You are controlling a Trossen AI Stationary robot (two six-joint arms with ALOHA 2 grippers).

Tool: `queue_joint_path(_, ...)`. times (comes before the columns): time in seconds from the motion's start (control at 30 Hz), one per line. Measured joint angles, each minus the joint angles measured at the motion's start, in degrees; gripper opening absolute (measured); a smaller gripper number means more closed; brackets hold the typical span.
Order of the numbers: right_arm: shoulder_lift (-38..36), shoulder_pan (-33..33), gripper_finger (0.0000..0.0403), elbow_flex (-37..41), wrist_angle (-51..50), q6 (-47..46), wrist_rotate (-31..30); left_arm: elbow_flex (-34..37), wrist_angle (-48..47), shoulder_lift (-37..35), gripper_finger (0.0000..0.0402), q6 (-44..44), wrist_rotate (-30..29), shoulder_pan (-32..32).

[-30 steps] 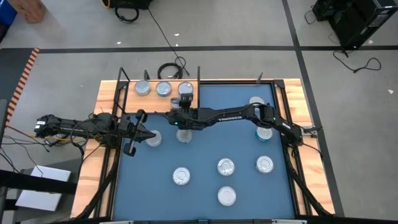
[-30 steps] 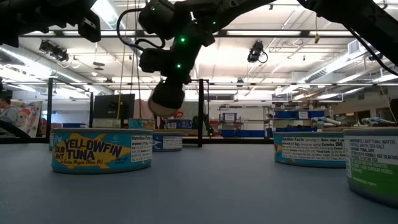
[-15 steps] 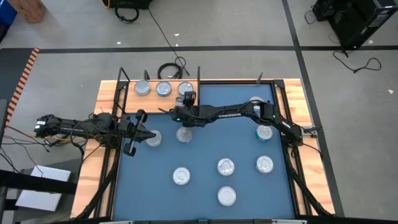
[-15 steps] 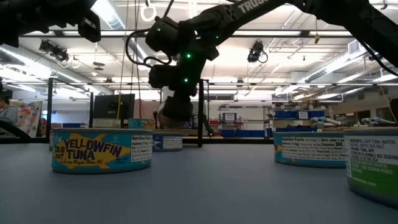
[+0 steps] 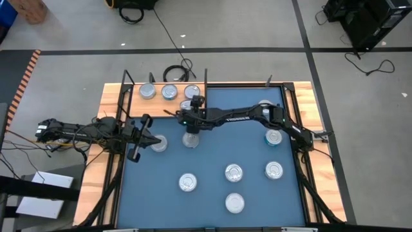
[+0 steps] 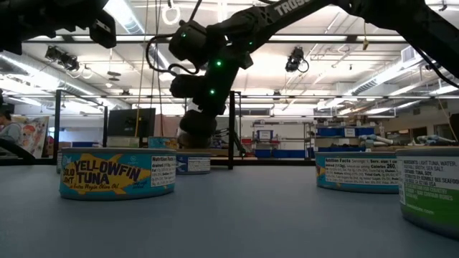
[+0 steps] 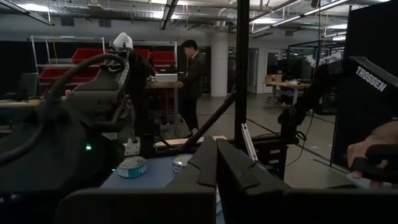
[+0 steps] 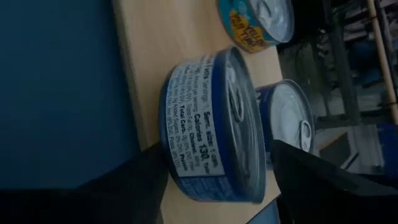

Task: Stack canned seafood by type on shelf
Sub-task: Put the blue tuna can on the shelf, then stack the yellow blue tuna can on top of the other yellow blue tuna can on the shelf

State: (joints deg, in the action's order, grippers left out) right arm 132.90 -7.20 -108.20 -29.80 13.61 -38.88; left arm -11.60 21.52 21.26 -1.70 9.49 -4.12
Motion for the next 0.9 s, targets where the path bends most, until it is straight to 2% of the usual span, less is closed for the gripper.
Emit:
queue_joint_path(0.33,0.07,-0.15,0.0257,-3.79,-7.66,-9.26,4.61,0.00,0.00,0.00,0.0003,-0.04,0.03,0.00)
queue_joint_path(0.5,0.09,-0.01,0.0264,-6.71,-8.82,-10.63,7.26,0.00,-0.04,0.00,0.0003,-0.06,0.37,0.00)
queue_joint_path(0.6,0.09,0.55,0.0249,-8.63,-6.28,-10.70,8.07,0.00,-0.04,0.00,0.0003,-0.06,0.62,0.00)
queue_joint_path(0.67,0.09,0.71,0.0221,-9.16,-3.08,-11.08,8.40,0.00,-0.02,0.00,0.0003,-0.06,0.62,0.00)
queue_joint_path(0.73,0.09,0.44,0.0176,-9.16,0.81,-12.13,8.83,0.00,0.11,0.00,0.0003,-0.07,0.63,0.00)
queue_joint_path(0.9,0.09,-1.45,0.0024,-9.20,3.68,-14.95,12.49,0.00,1.03,0.00,0.0003,-0.43,0.65,0.00)
